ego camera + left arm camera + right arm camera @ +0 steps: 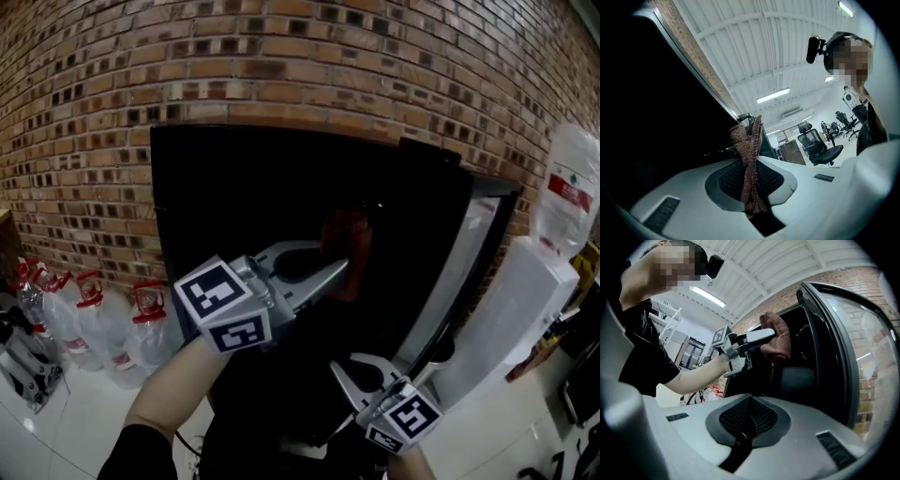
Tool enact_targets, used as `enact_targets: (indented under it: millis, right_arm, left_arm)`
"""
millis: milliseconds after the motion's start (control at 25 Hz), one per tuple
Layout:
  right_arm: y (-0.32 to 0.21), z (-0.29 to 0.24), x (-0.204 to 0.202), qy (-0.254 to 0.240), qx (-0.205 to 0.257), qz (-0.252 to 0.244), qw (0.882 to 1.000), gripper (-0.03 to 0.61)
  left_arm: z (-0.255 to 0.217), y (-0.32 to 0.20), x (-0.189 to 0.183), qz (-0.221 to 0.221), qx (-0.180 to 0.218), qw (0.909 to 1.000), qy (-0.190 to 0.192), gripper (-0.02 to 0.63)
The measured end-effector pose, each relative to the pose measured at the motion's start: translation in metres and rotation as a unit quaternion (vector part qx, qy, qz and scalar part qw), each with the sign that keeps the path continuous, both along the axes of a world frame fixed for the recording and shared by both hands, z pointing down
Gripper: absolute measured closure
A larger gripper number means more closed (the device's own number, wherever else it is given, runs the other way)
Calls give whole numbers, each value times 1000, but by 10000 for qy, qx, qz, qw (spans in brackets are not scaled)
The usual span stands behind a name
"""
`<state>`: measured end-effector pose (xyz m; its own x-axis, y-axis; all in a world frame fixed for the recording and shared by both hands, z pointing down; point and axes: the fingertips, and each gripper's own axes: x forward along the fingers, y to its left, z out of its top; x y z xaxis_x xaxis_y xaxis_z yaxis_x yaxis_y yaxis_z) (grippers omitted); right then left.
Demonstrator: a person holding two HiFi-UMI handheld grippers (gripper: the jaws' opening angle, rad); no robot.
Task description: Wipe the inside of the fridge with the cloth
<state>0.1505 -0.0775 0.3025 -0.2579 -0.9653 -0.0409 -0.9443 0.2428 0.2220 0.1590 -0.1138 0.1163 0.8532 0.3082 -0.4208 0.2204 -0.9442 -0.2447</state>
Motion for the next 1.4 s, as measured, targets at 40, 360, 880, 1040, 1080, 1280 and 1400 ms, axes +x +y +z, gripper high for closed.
enact_targets:
  millis: [40, 360, 880, 1040, 1080, 1280, 1400]
  right_arm:
    - [0, 0, 2, -8, -1, 35, 10000, 574]
    - [-15, -3, 7, 42, -31, 43, 10000, 574]
    - [-20, 1, 14, 10, -82, 107, 9999, 574]
    - [-27, 0, 13, 57, -89, 124, 9999, 574]
    - [-29, -1, 13, 64, -98, 135, 9998, 574]
    - [-40, -7, 18, 35, -91, 338, 9994, 574]
    - [-48, -13, 23, -49, -22, 550, 9985, 574]
  left_arm:
    - [-7, -3, 7, -49, 66, 10000, 8, 555]
    - [-25, 11, 42, 369, 304, 9988, 95, 555]
    - [-43, -51, 38, -404, -214, 9984, 325, 555]
    - [-46, -60, 43, -756, -9, 9967, 308, 555]
    - [-47, -61, 45, -848, 49, 9959, 312, 555]
    - [-46, -75, 50, -1253, 92, 9912, 423, 555]
    - [-44, -90, 55, -1516, 31, 9870, 538, 555]
